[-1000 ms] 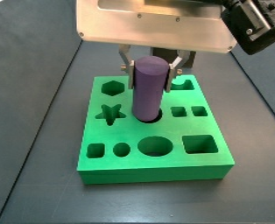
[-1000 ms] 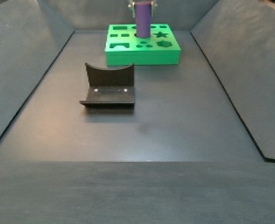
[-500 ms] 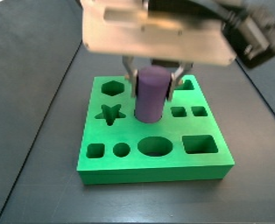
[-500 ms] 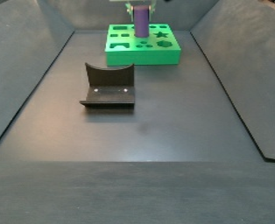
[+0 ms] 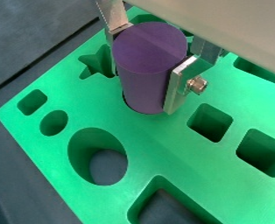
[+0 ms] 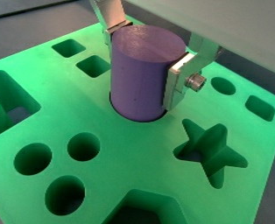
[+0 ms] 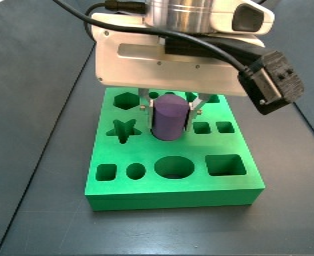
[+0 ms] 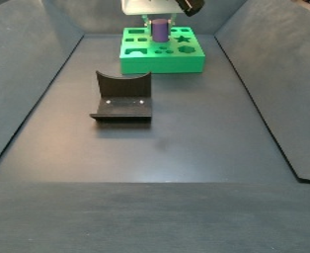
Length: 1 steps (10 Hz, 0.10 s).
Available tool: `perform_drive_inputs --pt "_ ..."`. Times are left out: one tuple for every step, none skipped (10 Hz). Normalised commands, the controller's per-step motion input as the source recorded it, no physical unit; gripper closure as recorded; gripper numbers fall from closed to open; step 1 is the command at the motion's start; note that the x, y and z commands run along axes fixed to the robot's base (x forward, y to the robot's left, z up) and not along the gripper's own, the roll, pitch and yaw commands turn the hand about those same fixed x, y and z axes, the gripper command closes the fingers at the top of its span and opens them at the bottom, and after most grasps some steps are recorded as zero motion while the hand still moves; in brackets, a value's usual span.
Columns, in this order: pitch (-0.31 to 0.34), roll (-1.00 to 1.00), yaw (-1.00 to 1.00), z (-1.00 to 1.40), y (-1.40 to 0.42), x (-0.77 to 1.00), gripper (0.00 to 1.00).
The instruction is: Insert the round object.
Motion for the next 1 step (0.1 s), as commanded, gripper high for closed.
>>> perform_drive_inputs --pt "-0.176 0.05 0.08 -0.13 -0.18 -0.20 1.00"
